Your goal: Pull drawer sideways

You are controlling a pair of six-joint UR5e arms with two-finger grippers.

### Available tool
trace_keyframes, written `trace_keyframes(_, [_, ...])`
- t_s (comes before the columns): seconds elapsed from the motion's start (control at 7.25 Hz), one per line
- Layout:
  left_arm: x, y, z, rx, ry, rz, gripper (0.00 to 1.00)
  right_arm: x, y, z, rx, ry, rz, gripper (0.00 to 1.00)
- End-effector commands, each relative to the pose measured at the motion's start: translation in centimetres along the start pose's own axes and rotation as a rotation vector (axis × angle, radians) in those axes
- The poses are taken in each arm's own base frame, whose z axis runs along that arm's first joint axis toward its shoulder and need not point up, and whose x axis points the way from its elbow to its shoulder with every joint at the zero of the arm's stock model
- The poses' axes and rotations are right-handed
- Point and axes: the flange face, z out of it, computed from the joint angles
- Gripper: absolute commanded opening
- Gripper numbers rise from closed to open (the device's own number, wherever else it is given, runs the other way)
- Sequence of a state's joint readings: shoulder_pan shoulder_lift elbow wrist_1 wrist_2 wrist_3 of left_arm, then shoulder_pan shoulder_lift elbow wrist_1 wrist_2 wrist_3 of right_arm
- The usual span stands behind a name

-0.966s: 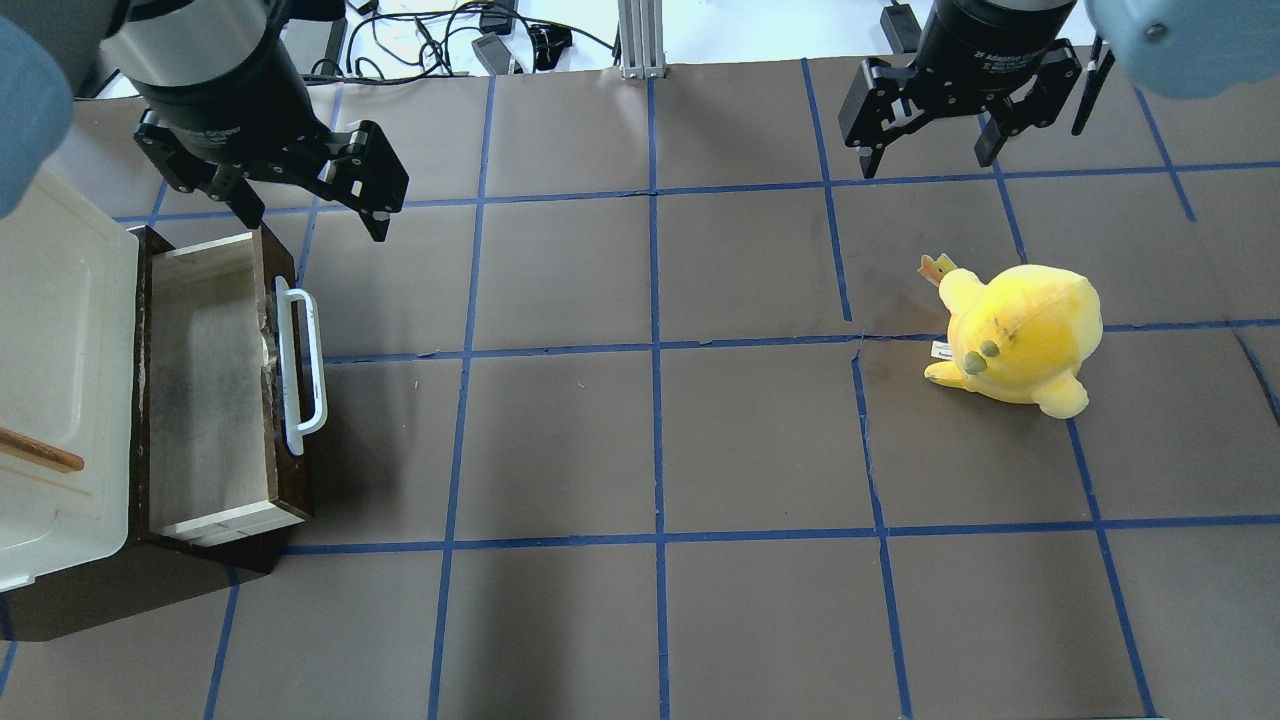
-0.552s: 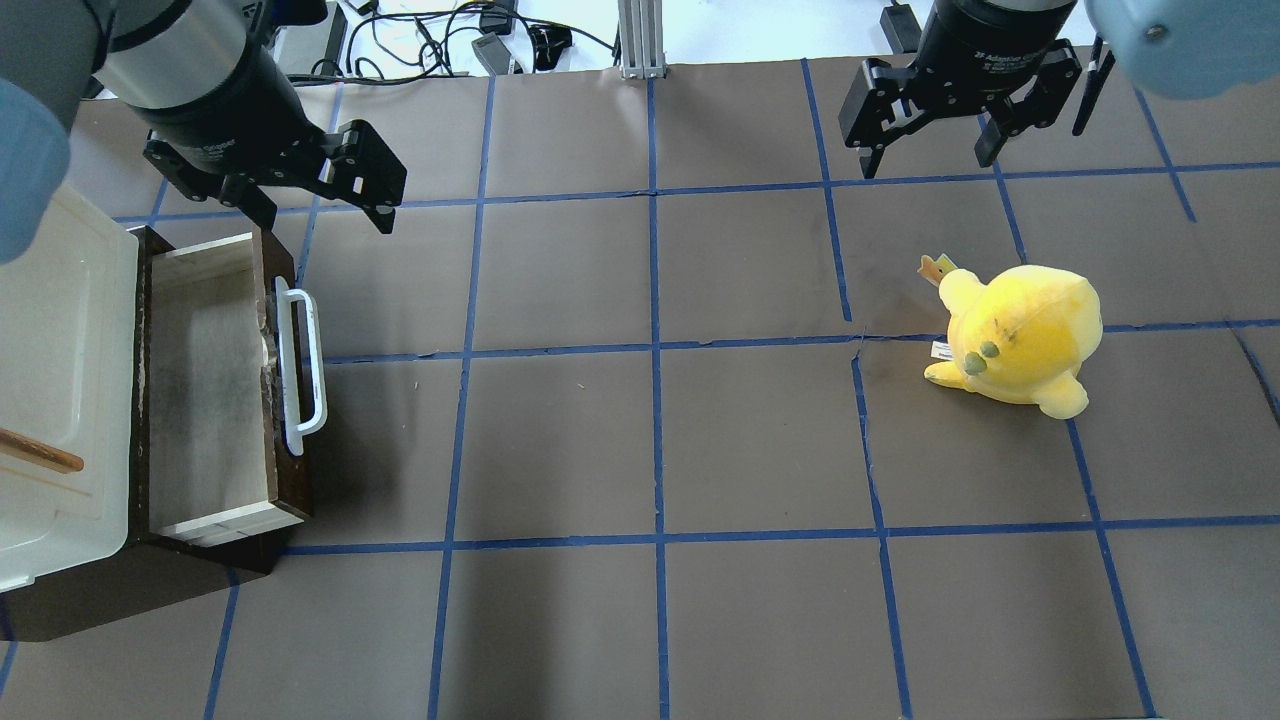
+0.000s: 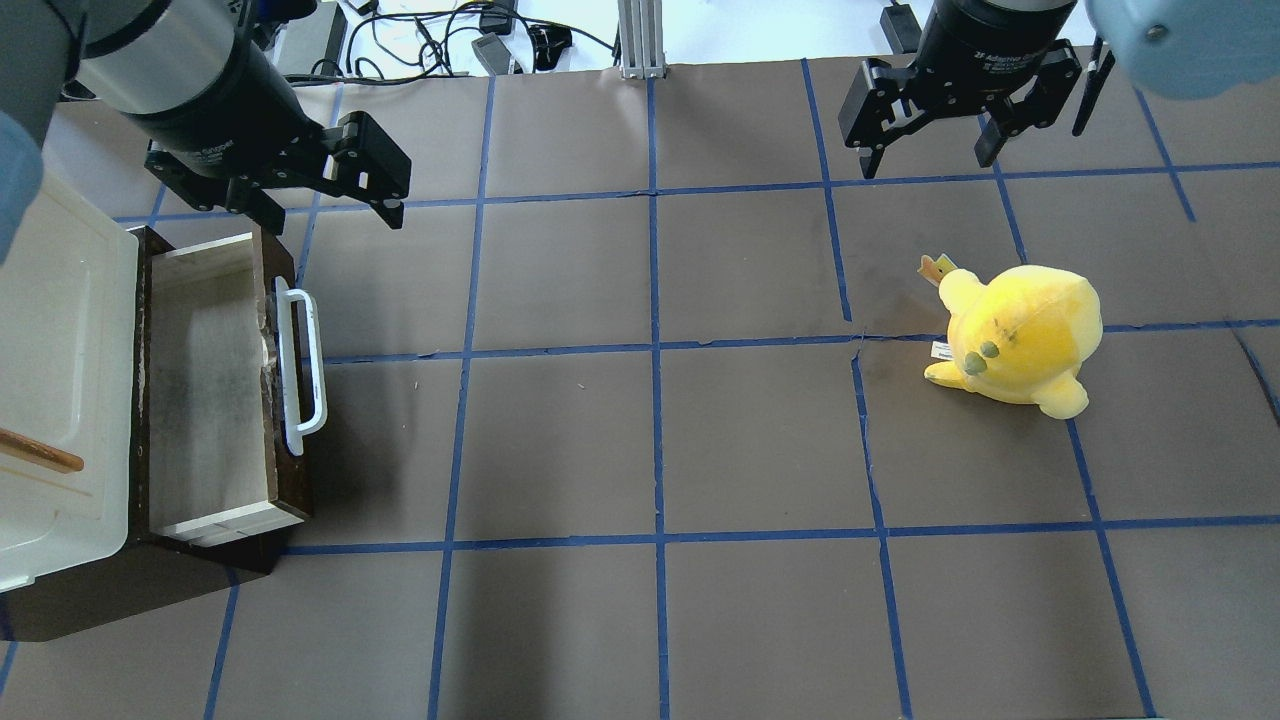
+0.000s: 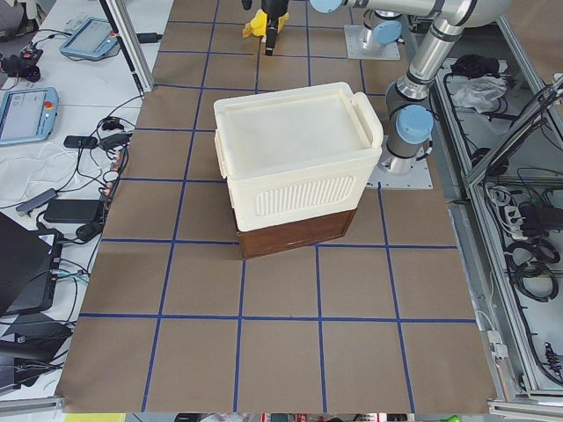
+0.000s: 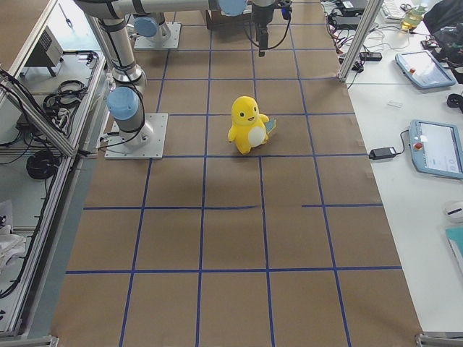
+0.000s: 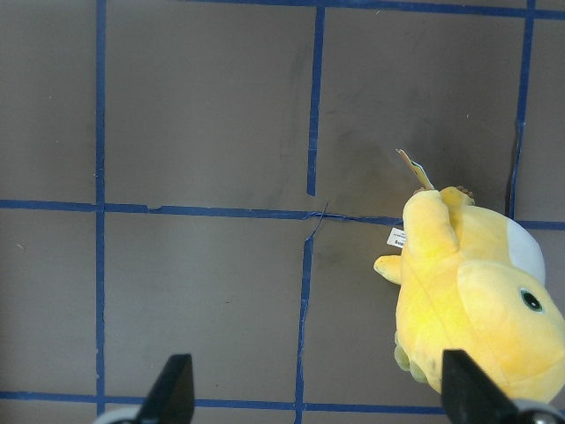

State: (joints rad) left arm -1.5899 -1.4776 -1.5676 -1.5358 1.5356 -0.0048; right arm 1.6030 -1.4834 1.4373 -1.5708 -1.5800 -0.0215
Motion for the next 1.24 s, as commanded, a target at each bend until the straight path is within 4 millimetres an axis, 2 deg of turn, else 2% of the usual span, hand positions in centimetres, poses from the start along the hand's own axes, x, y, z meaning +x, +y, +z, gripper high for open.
trace_keyframes(0.0, [-0.26, 0.57, -0.76, 0.007, -0.026, -0.009, 1.00, 0.00, 0.00, 0.00, 0.000, 0.000, 0.000, 1.00])
trace_keyframes(0.69, [-0.25, 0.49, -0.77, 0.008, -0.024, -0.014, 1.00, 0.00, 0.00, 0.00, 0.000, 0.000, -0.002, 1.00])
trace_keyframes(1.1, [-0.48, -0.27, -0.90, 0.012, -0.021, -0.020, 1.00, 0.00, 0.00, 0.00, 0.000, 0.000, 0.000, 1.00])
